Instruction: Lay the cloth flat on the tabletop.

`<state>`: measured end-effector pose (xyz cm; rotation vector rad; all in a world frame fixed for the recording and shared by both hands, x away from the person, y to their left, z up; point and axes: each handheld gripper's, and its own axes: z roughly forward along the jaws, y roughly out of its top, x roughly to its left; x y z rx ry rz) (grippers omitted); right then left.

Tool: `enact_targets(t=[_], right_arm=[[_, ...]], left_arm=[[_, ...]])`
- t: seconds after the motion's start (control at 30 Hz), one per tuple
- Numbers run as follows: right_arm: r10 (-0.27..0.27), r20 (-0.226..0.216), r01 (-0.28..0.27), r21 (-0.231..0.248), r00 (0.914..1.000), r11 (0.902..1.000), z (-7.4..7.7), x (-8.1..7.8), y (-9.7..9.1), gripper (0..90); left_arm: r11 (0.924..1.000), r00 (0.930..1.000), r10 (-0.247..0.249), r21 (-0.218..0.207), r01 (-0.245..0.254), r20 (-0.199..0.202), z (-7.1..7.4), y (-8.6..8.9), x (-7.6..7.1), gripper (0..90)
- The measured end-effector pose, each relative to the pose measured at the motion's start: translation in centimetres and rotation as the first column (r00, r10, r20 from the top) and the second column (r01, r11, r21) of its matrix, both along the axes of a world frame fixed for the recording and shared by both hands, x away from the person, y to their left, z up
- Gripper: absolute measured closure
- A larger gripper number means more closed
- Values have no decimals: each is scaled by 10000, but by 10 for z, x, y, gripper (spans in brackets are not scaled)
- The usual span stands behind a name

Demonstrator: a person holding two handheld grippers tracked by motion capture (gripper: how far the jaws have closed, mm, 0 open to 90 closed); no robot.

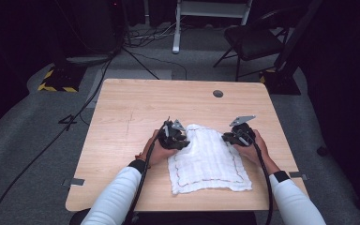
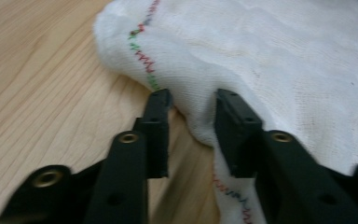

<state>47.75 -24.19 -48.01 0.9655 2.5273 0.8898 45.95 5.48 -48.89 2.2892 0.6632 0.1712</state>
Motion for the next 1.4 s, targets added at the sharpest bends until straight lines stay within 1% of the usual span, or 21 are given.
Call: enact_targets(t=[0.07,0.17,0.2,0.27,0.3,0.33,0.37,0.47,0.5,0.53,0.57,0.67,0.77,0.87,0.93,1.0,1.07,1.17,1.2,1.27,1.4], right_arm=[[67,387,-75,185,9992,9998,9,-6,0,810],[259,1275,-319,455,9915,9985,29,-21,-1,810],[560,1615,-658,556,9853,9963,37,-31,-1,809],[943,1897,-1066,556,9773,9928,45,-45,2,807],[1386,2024,-1540,628,9695,9861,50,-55,4,806],[1701,2130,-1854,539,9621,9812,52,-64,6,805],[2008,2195,-2143,392,9547,9760,52,-72,9,802],[2962,2103,-3082,261,9317,9510,50,-94,15,793],[3170,1913,-3273,240,9289,9446,48,-101,17,788],[3443,1727,-3520,154,9228,9359,43,-107,19,786],[3749,1489,-3785,-46,9150,9256,37,-114,22,782],[4157,853,-4135,-431,9055,9095,19,-128,26,731],[4269,331,-4248,-562,9037,9036,4,-138,26,678],[4098,207,-4092,-294,9119,9120,2,-145,21,619],[4020,150,-4018,-179,9155,9156,2,-149,16,610],[4052,119,-4050,-118,9142,9142,3,-152,12,585],[3895,236,-3896,-15,9207,9210,5,-155,8,578],[3559,604,-3582,331,9326,9331,14,-154,2,568],[3559,604,-3582,331,9326,9331,14,-154,2,568],[3225,1034,-3293,566,9409,9425,23,-147,1,577],[3050,1106,-3120,517,9459,9487,26,-134,7,586]], left_arm=[[9998,9996,-186,-58,187,232,5,-1,-3,846],[9997,9985,-210,-138,217,498,12,0,-6,866],[9986,9975,-326,-398,351,620,20,3,-11,867],[9970,9944,-594,-451,635,880,29,3,-21,868],[9970,9944,-594,-451,635,880,29,3,-21,868],[9945,9879,-978,-242,1014,1207,36,3,-35,868],[9931,9859,-1111,-234,1149,1254,38,3,-40,867],[9840,9748,-1765,-6,1782,1364,42,4,-61,865],[9799,9711,-1984,64,1993,1323,41,4,-68,864],[9740,9651,-2266,241,2254,1316,39,3,-77,863],[9717,9635,-2362,338,2338,1258,37,3,-83,862],[9584,9548,-2830,655,2778,905,26,3,-101,850],[9457,9476,-3153,994,3094,503,14,4,-115,828],[9428,9465,-3207,1082,3154,353,8,7,-122,800],[9507,9536,-2985,1004,2935,386,9,16,-125,786],[9601,9598,-2754,660,2718,544,15,24,-124,764],[9731,9705,-2288,438,2260,759,20,31,-121,720],[9850,9798,-1725,268,1706,1016,26,37,-110,661],[9850,9798,-1725,268,1706,1016,26,37,-110,644],[9881,9814,-1538,223,1522,1150,28,41,-98,625],[9900,9843,-1413,163,1404,1055,28,36,-79,537]])
